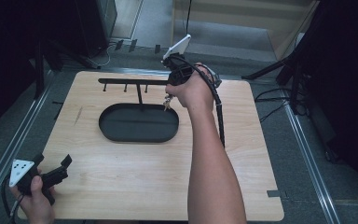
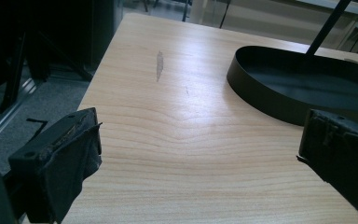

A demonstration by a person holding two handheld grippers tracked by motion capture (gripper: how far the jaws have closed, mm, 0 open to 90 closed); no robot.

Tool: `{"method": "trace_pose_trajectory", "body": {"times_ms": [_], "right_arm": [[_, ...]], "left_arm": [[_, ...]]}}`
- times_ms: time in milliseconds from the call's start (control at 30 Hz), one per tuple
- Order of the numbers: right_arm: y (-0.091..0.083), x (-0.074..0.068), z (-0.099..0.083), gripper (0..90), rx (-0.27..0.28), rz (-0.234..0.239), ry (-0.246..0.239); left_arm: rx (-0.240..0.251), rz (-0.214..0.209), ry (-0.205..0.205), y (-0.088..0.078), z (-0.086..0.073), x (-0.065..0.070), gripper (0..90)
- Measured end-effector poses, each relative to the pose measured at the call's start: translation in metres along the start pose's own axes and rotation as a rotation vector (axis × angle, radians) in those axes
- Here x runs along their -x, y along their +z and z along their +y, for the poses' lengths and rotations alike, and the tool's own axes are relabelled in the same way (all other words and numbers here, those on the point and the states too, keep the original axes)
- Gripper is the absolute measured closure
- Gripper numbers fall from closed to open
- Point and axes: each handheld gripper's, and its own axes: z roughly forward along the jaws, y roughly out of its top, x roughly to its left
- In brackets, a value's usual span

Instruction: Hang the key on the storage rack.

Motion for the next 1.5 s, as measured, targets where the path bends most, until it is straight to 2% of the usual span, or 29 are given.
{"method": "trace_pose_trajectory", "body": {"times_ms": [333, 667, 800, 833, 900, 967, 1100, 1200, 1267, 1300, 1400, 1433, 1500], "right_arm": [[-0.009, -0.005, 0.010, 84.8, 0.025, -0.032, -0.005], [-0.002, -0.001, 0.014, 84.7, 0.047, -0.068, 0.005], [0.000, 0.002, 0.015, 84.3, 0.048, -0.063, 0.015], [0.001, 0.002, 0.015, 83.8, 0.051, -0.074, 0.013], [0.001, 0.003, 0.015, 78.5, 0.081, -0.139, 0.027], [0.002, 0.007, 0.013, 72.1, 0.085, -0.156, 0.035], [0.005, 0.018, 0.006, 67.6, 0.075, -0.186, 0.052], [0.010, 0.033, -0.005, 66.6, 0.055, -0.184, 0.078], [0.013, 0.037, -0.008, 65.8, 0.049, -0.186, 0.088], [0.018, 0.046, -0.015, 64.8, 0.035, -0.185, 0.101], [0.023, 0.053, -0.022, 63.9, 0.024, -0.181, 0.122], [0.029, 0.061, -0.030, 62.2, 0.010, -0.180, 0.132], [0.032, 0.065, -0.033, 61.9, 0.005, -0.181, 0.142]], "left_arm": [[0.000, -0.001, -0.004, 0.000, 0.000, 0.000, 0.0], [0.000, -0.002, -0.011, 0.000, 0.000, -0.001, 0.0], [0.002, -0.002, -0.011, 0.000, 0.000, -0.001, 0.0], [0.002, -0.002, -0.011, 0.000, 0.000, -0.001, 0.0], [0.001, -0.002, -0.009, 0.000, 0.000, -0.001, 0.0], [0.001, -0.002, -0.007, 0.000, 0.000, -0.001, 0.0], [0.000, -0.001, -0.006, 0.000, 0.000, 0.000, 0.0], [0.001, 0.000, -0.005, 0.000, 0.000, 0.000, 0.0], [0.001, -0.002, -0.006, 0.000, 0.000, 0.000, 0.0], [0.001, -0.001, -0.006, 0.000, 0.000, 0.000, 0.0], [0.000, -0.001, -0.004, 0.000, 0.000, 0.000, 0.0], [0.000, 0.000, -0.002, 0.000, 0.000, 0.000, 0.0], [0.002, 0.001, 0.000, 0.001, 0.000, 0.000, 0.0]]}}
